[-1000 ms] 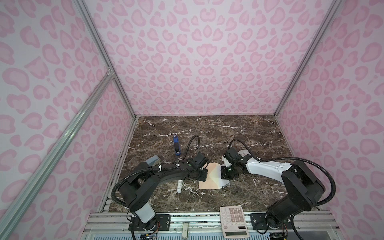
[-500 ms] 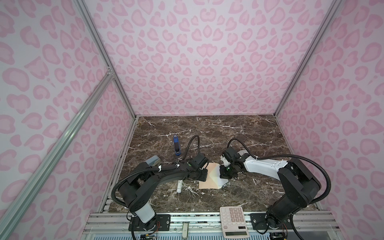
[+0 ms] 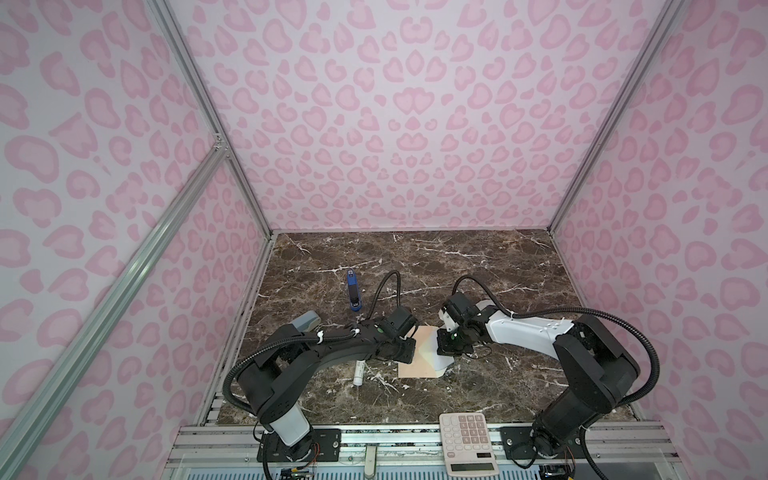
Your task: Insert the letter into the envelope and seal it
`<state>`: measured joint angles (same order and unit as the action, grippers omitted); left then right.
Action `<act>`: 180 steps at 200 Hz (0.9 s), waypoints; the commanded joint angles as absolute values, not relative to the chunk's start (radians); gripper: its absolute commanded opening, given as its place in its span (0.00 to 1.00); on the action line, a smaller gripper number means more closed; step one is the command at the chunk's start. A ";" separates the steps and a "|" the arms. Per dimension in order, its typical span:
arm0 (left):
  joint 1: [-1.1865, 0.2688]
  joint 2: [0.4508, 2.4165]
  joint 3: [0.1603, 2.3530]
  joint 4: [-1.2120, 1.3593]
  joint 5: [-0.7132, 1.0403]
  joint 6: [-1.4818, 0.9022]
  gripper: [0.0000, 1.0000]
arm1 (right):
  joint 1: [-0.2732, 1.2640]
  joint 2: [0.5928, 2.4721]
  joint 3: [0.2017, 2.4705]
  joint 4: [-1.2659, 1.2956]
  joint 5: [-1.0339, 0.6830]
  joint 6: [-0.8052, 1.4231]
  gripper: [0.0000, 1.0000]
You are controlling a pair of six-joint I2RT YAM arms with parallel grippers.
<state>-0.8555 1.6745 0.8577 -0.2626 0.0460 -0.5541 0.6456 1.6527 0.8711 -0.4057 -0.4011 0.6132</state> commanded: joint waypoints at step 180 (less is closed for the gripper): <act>-0.858 1.712 0.852 -0.365 0.055 -0.555 0.44 | 0.679 1.672 0.795 -0.225 -0.436 0.609 0.00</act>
<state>-0.8593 1.6836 0.8703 -0.2779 0.0452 -0.5488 0.6743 1.6615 0.8055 -0.2279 -0.4377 0.5877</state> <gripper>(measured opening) 0.437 0.048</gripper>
